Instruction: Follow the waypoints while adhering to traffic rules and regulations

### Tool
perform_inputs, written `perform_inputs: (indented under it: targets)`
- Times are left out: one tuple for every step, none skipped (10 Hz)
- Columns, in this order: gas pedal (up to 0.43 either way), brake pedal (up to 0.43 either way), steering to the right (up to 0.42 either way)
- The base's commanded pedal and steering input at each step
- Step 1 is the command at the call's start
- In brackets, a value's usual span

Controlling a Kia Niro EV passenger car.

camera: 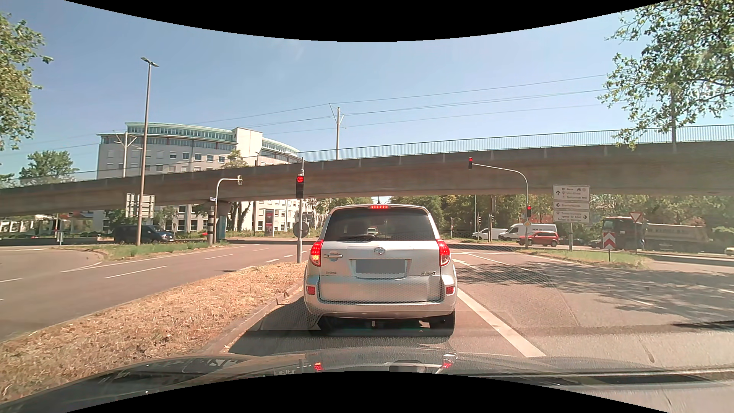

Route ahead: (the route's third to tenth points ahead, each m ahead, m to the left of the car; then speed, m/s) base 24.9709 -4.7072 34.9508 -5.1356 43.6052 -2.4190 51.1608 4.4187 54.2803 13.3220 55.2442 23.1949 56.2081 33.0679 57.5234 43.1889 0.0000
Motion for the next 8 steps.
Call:
perform_inputs:
  targets:
    - [0.000,0.232,-0.001]
    - [0.000,0.232,-0.001]
    - [0.000,0.232,-0.001]
    - [0.000,0.232,0.000]
    - [0.000,0.232,-0.001]
    - [0.000,0.232,-0.001]
    - [0.000,0.232,-0.001]
    - [0.000,0.232,-0.001]
